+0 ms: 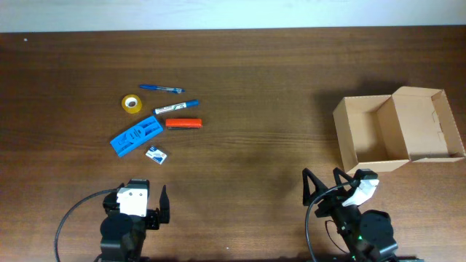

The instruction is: Pack container

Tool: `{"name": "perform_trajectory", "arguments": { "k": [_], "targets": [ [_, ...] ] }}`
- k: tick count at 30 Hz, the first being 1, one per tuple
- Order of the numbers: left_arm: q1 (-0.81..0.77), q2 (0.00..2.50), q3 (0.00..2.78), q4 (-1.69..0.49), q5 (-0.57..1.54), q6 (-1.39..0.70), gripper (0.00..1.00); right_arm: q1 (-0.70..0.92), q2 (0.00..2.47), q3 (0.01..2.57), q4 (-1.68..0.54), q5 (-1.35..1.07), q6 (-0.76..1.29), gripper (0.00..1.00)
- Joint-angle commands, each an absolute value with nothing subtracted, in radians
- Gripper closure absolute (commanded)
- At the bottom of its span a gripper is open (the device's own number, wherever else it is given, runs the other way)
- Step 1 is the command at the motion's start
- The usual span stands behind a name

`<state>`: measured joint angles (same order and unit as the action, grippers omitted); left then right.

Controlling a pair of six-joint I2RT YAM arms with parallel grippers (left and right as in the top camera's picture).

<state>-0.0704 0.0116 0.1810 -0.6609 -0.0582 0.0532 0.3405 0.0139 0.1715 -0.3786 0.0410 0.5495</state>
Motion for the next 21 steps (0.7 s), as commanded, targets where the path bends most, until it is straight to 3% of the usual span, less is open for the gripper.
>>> {"name": "perform_trajectory", "arguments": {
  "k": [1, 11, 14, 18, 21],
  "targets": [
    [-0.064, 0.005, 0.176, -0.658, -0.047, 0.069, 0.00, 0.333, 0.039, 0.183, -0.368, 0.064, 0.527, 0.01],
    [-0.064, 0.005, 0.176, -0.658, -0.047, 0.069, 0.00, 0.332, 0.725, 0.665, -0.333, 0.196, 0.321, 0.01],
    [-0.064, 0.005, 0.176, -0.658, -0.047, 0.069, 0.00, 0.314, 0.934, 0.841, -0.413, 0.255, 0.239, 0.01],
    [-0.064, 0.005, 0.176, -0.659, -0.047, 0.069, 0.00, 0.162, 1.180, 1.028, -0.586, 0.236, 0.239, 0.01],
    [-0.064, 0.005, 0.176, -0.658, -0.047, 0.069, 0.01, 0.061, 1.253, 1.036, -0.599, 0.148, 0.239, 0.01]
  ]
}}
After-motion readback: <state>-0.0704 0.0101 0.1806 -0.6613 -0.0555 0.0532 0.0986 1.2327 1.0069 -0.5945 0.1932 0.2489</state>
